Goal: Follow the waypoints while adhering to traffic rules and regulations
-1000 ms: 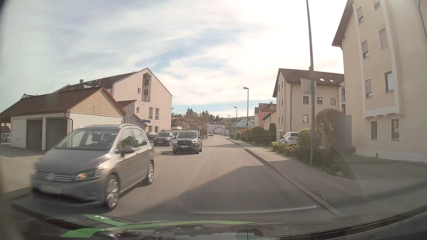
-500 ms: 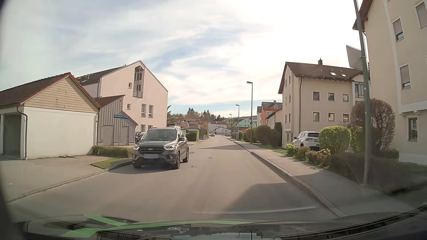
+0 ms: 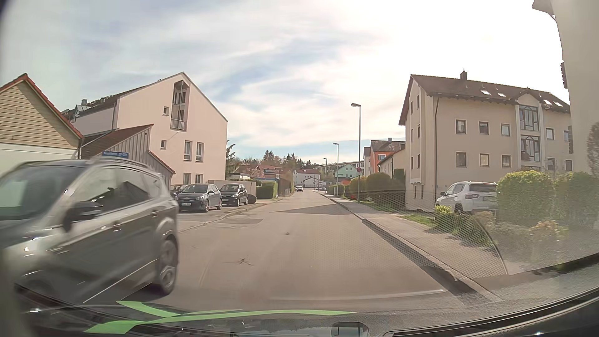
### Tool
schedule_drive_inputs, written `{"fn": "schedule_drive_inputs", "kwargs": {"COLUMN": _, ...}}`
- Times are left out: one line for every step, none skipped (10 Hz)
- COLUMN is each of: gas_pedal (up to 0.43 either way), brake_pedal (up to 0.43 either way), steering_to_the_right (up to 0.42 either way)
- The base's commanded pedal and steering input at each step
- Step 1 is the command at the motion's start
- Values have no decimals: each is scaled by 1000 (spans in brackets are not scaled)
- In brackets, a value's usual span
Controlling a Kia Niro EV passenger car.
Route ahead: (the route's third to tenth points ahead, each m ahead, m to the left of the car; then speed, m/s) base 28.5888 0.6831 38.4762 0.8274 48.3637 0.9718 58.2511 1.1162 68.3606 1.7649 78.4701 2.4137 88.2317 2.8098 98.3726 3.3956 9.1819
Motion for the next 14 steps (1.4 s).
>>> {"fn": "schedule_drive_inputs", "kwargs": {"gas_pedal": 87, "brake_pedal": 0, "steering_to_the_right": -5}}
{"fn": "schedule_drive_inputs", "kwargs": {"gas_pedal": 98, "brake_pedal": 0, "steering_to_the_right": -5}}
{"fn": "schedule_drive_inputs", "kwargs": {"gas_pedal": 98, "brake_pedal": 0, "steering_to_the_right": -5}}
{"fn": "schedule_drive_inputs", "kwargs": {"gas_pedal": 98, "brake_pedal": 0, "steering_to_the_right": -5}}
{"fn": "schedule_drive_inputs", "kwargs": {"gas_pedal": 98, "brake_pedal": 0, "steering_to_the_right": -4}}
{"fn": "schedule_drive_inputs", "kwargs": {"gas_pedal": 98, "brake_pedal": 0, "steering_to_the_right": -4}}
{"fn": "schedule_drive_inputs", "kwargs": {"gas_pedal": 110, "brake_pedal": 0, "steering_to_the_right": -2}}
{"fn": "schedule_drive_inputs", "kwargs": {"gas_pedal": 110, "brake_pedal": 0, "steering_to_the_right": 3}}
{"fn": "schedule_drive_inputs", "kwargs": {"gas_pedal": 110, "brake_pedal": 0, "steering_to_the_right": 4}}
{"fn": "schedule_drive_inputs", "kwargs": {"gas_pedal": 110, "brake_pedal": 0, "steering_to_the_right": 4}}
{"fn": "schedule_drive_inputs", "kwargs": {"gas_pedal": 110, "brake_pedal": 0, "steering_to_the_right": 3}}
{"fn": "schedule_drive_inputs", "kwargs": {"gas_pedal": 98, "brake_pedal": 0, "steering_to_the_right": 2}}
{"fn": "schedule_drive_inputs", "kwargs": {"gas_pedal": 67, "brake_pedal": 0, "steering_to_the_right": 3}}
{"fn": "schedule_drive_inputs", "kwargs": {"gas_pedal": 67, "brake_pedal": 0, "steering_to_the_right": 3}}
